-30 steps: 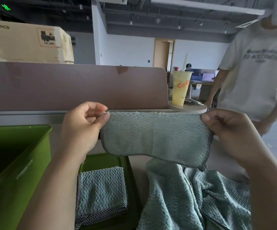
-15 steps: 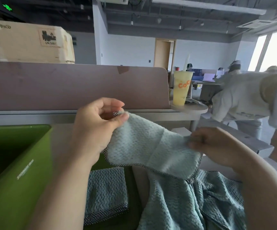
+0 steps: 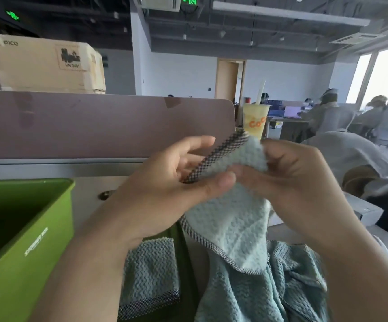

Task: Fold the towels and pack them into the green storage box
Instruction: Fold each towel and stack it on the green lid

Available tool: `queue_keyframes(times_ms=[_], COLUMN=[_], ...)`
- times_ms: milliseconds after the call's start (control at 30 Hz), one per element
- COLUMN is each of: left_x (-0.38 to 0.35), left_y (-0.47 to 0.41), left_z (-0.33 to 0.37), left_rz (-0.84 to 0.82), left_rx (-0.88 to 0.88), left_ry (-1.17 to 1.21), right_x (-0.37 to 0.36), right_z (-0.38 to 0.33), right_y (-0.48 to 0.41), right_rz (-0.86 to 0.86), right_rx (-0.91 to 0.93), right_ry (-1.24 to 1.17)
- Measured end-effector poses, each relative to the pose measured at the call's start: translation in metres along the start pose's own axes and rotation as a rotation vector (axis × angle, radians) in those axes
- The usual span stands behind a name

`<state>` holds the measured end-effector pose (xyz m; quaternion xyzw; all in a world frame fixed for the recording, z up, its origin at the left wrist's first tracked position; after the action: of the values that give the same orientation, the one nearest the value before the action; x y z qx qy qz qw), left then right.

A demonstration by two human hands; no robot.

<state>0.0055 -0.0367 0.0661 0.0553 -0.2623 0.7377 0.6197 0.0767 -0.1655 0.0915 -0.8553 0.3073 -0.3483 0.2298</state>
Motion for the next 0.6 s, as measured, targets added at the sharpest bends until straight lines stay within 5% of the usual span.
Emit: queue_keyframes(times_ms=[300,600], left_x=[0.018,0.022], left_y=[0.007,0.02], left_z=[0.011,0.037], left_rz=[0.285,0.352], left_rx=[-0.062,-0.163], left_ry=[0.064,0.067], right_x=[0.015,0.017], right_z=[0.018,-0.016], right_y=[0.006,0.006], right_rz=[0.011,0.058], right_rx=[-0.143,0.051], right_ry=[-0.1,-0.043])
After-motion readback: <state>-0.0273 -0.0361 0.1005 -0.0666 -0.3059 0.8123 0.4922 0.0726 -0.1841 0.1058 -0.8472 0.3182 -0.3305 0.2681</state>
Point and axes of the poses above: each hand's wrist, its own y-axis away from the middle knuckle, its own x-axis out of the back of the hand, z = x × y, the point moved 8 cm from there along -y, towards the middle knuckle, and after that the axes turned 11 degrees about -z, right-handed, at the moved point
